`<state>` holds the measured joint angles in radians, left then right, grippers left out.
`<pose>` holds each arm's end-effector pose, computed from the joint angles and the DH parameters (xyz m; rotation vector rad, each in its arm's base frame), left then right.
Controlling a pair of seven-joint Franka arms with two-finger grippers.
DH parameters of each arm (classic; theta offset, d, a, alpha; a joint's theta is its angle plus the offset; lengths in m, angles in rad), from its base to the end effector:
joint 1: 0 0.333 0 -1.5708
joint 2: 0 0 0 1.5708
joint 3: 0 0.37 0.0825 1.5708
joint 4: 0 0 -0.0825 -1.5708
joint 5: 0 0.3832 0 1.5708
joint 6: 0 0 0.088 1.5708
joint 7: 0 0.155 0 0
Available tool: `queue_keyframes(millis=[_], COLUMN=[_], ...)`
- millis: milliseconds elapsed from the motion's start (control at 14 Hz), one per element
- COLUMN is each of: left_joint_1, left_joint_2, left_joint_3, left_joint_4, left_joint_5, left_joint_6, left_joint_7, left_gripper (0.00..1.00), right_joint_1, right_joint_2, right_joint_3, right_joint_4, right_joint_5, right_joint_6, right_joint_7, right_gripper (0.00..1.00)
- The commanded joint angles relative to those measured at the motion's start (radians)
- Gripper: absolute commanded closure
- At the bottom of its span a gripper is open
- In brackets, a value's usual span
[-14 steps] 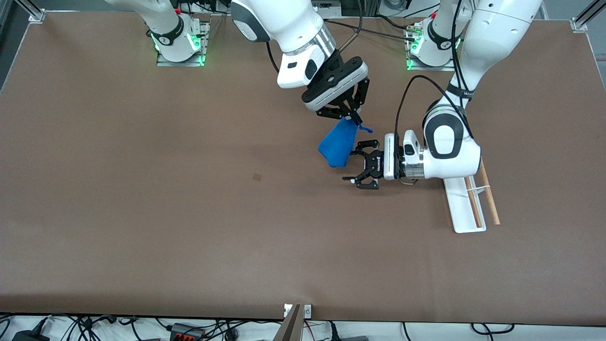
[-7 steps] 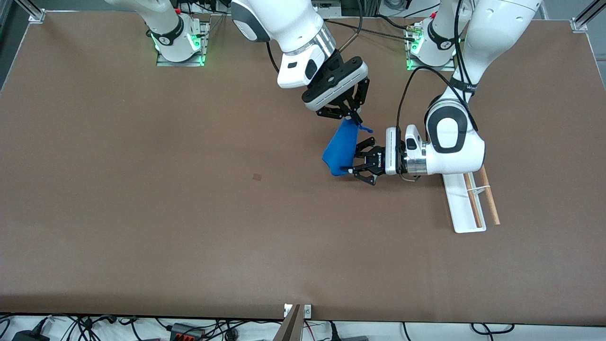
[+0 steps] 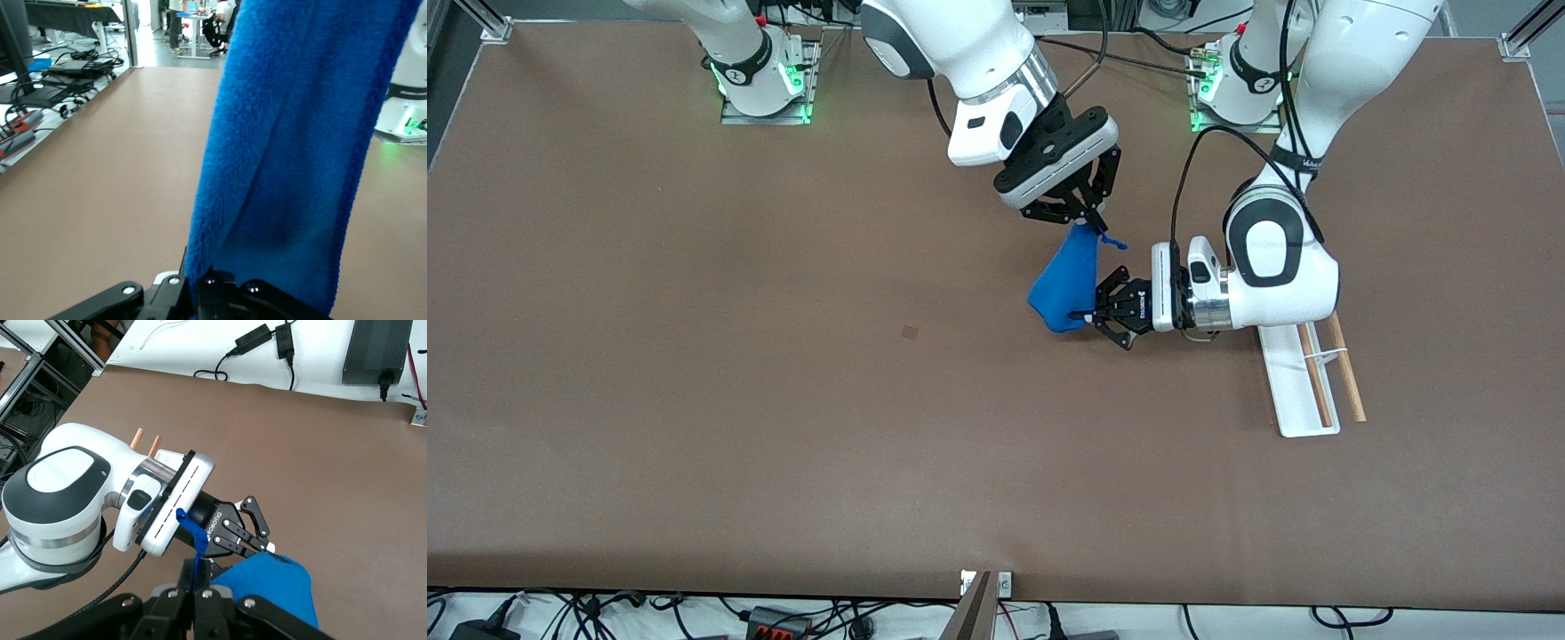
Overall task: Pass towel and hang on rack
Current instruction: 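Open the right gripper and withdraw while the left gripper pulls towel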
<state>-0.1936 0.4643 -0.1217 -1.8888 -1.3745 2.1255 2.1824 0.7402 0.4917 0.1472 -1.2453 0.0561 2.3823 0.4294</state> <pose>0.6128 -0.2810 0.2998 1.5602 -1.4987 0.9219 0.5275 0.6036 0.5706 -2.5425 -0.5018 -0.5990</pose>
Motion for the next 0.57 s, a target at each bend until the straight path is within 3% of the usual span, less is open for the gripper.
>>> queue_keyframes(millis=[0, 71, 285, 498], left_joint_1=[0.002, 0.006, 0.031, 0.095], left_joint_2=[-0.032, -0.032, -0.067, -0.099], left_joint_3=[0.01, 0.011, 0.019, 0.017], left_joint_4=[-0.021, -0.013, 0.0, 0.01], left_joint_5=[0.001, 0.05, 0.216, 0.394], left_joint_6=[0.025, 0.027, 0.024, -0.019], left_joint_7=[-0.018, -0.019, -0.134, -0.318], left_gripper=[1.0, 1.0, 1.0, 0.99], right_joint_1=[0.001, 0.001, -0.01, -0.008], right_joint_2=[0.007, 0.004, -0.004, -0.041], right_joint_3=[-0.005, -0.006, -0.015, -0.078], right_joint_4=[-0.005, -0.014, -0.023, -0.023], right_joint_5=[-0.006, -0.007, -0.007, -0.051], right_joint_6=[-0.005, -0.009, -0.058, -0.207], right_joint_7=[0.006, 0.012, 0.011, 0.011], right_gripper=[0.61, 0.01, 0.0, 0.0])
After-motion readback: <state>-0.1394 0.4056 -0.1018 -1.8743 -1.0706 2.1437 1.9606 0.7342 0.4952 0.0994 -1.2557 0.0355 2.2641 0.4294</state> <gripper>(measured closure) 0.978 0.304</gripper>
